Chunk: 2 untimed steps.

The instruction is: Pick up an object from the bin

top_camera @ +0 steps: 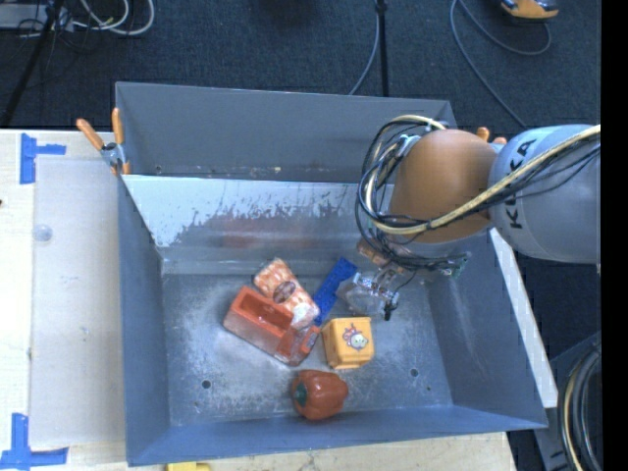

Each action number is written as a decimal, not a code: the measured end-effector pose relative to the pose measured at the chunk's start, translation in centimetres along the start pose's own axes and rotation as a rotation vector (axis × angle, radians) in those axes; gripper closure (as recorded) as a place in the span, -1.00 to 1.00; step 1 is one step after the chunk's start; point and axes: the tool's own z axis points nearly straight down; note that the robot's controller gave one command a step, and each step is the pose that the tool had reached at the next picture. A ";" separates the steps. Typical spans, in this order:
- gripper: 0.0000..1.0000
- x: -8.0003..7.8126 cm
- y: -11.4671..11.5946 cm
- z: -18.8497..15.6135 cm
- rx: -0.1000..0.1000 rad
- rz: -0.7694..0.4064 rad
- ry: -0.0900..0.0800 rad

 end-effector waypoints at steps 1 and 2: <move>1.00 -0.1 -0.1 -2.3 0.005 0.000 -0.003; 1.00 -0.2 -0.2 -3.9 0.009 0.002 -0.005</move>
Offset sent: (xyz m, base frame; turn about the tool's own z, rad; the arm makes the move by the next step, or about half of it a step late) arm -0.0001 0.0002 0.0581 0.0000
